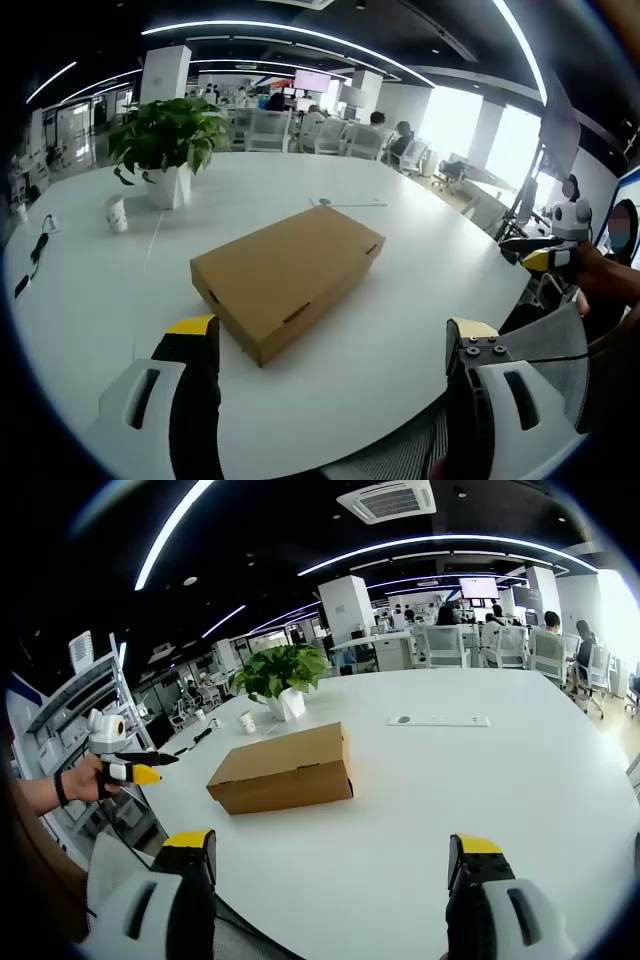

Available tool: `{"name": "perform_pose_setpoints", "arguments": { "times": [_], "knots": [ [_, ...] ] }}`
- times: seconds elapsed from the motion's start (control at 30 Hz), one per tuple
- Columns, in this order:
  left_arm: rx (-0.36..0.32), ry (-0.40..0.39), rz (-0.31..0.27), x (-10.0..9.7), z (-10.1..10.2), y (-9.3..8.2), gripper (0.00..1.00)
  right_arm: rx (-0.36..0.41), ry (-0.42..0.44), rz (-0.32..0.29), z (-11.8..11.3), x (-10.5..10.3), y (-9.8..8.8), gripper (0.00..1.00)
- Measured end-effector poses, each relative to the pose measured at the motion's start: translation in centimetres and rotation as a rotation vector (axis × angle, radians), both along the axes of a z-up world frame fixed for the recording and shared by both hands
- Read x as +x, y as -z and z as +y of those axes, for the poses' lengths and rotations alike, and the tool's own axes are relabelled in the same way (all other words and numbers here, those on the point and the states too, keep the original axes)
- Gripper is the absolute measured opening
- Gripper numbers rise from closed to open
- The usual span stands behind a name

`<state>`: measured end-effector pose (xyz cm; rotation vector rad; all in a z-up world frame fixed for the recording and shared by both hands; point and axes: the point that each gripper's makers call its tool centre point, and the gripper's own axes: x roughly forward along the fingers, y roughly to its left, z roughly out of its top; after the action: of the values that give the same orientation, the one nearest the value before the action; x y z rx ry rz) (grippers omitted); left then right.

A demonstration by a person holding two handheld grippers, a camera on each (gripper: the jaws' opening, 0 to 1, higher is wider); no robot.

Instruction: Operate the shoe box by opening the lid, removing the specified soft item, and placing it in the target area until the item is outside and the box remains undamaged.

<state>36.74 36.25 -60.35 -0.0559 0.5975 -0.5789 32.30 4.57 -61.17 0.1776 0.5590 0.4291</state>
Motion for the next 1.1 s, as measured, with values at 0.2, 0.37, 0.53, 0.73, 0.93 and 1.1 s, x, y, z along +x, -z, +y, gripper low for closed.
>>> {"name": "perform_pose_setpoints", "arguments": {
  "times": [0.2,0.37,0.53,0.73,0.93,1.1],
  "knots": [
    [0.001,0.004,0.001,0.05,-0.13,0.03,0.94,0.001,-0.001,0.001,0.02,0.05,0.02,0.97],
    [0.001,0.003,0.001,0.09,-0.11,0.01,0.94,0.0,-0.001,0.001,-0.07,0.07,0.08,0.97],
    [0.003,0.001,0.003,0.02,0.03,0.14,0.94,0.0,0.001,0.002,-0.1,0.04,0.12,0.96],
    [0.003,-0.003,0.004,0.02,0.21,0.19,0.94,0.001,0.001,0.002,-0.02,-0.02,0.12,0.96],
    [0.002,-0.002,0.003,0.04,0.13,0.13,0.94,0.001,0.001,0.002,0.04,-0.02,0.06,0.96],
    [0.004,-0.001,0.004,0.04,0.07,0.15,0.94,-0.001,0.001,0.003,0.06,-0.09,0.1,0.96]
  ]
}}
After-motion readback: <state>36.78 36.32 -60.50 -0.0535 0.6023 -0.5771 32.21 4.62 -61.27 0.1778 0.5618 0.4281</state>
